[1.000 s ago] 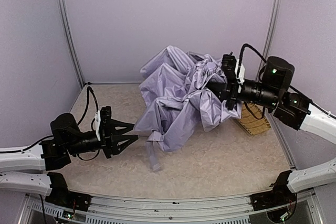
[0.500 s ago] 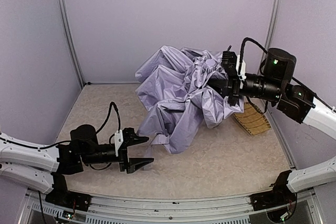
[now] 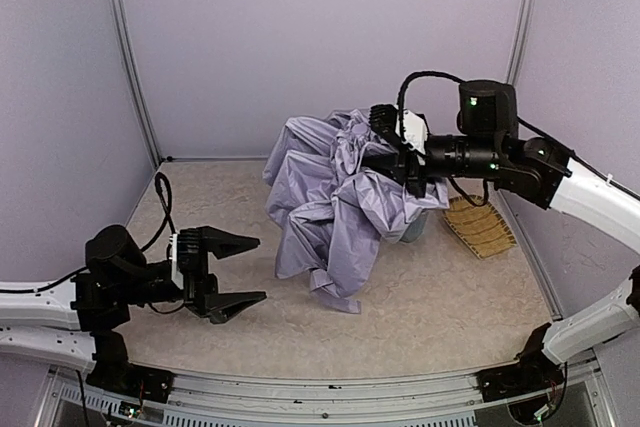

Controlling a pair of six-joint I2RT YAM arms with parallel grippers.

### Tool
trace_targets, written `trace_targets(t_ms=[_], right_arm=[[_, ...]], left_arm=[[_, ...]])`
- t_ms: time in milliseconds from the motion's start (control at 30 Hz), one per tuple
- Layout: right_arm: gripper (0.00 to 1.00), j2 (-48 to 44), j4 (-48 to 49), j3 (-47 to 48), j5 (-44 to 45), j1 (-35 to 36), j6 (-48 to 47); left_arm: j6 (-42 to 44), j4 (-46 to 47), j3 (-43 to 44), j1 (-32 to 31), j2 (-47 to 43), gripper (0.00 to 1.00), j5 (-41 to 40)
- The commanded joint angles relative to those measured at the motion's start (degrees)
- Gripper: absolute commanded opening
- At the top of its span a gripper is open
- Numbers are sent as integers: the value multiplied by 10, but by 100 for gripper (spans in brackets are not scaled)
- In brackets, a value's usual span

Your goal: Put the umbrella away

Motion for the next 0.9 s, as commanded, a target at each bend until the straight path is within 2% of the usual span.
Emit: trace_targets(t_ms=[0,100,233,333,400,433,467,500,600,667,767,867], right_arm=[[10,80,-107,71,119,58,-46],[11,167,-194,140,177,103,-56],[13,280,-292,227,205,115,-34],[24,373,-321,297,179,125,-24],[46,435,-317,350,177,131,-8],[62,464,-312,379,171,131,4],[86,488,-305,405,171,131,19],[98,509,-300,443,169,130,35],[100,543,-319,514,136,130,56],[100,516,-307,510,102,129,66],[100,432,-249,430,43,120,75],[100,339,-156,304,7,101,98]], left_arm=[[-16,66,-24,19,-34,84,-103],[-60,56,-16,61,-15,85,-134],[-97,48,-18,91,8,84,-155],[-101,71,-35,99,15,85,-164],[-108,79,-41,105,19,86,-172],[-113,78,-42,109,21,86,-176],[-119,77,-43,114,21,86,-179],[-124,77,-44,118,21,87,-179],[-132,71,-45,128,23,87,-184],[-135,67,-42,129,28,87,-186],[-134,69,-39,130,43,87,-180],[-136,67,-32,133,70,87,-183]])
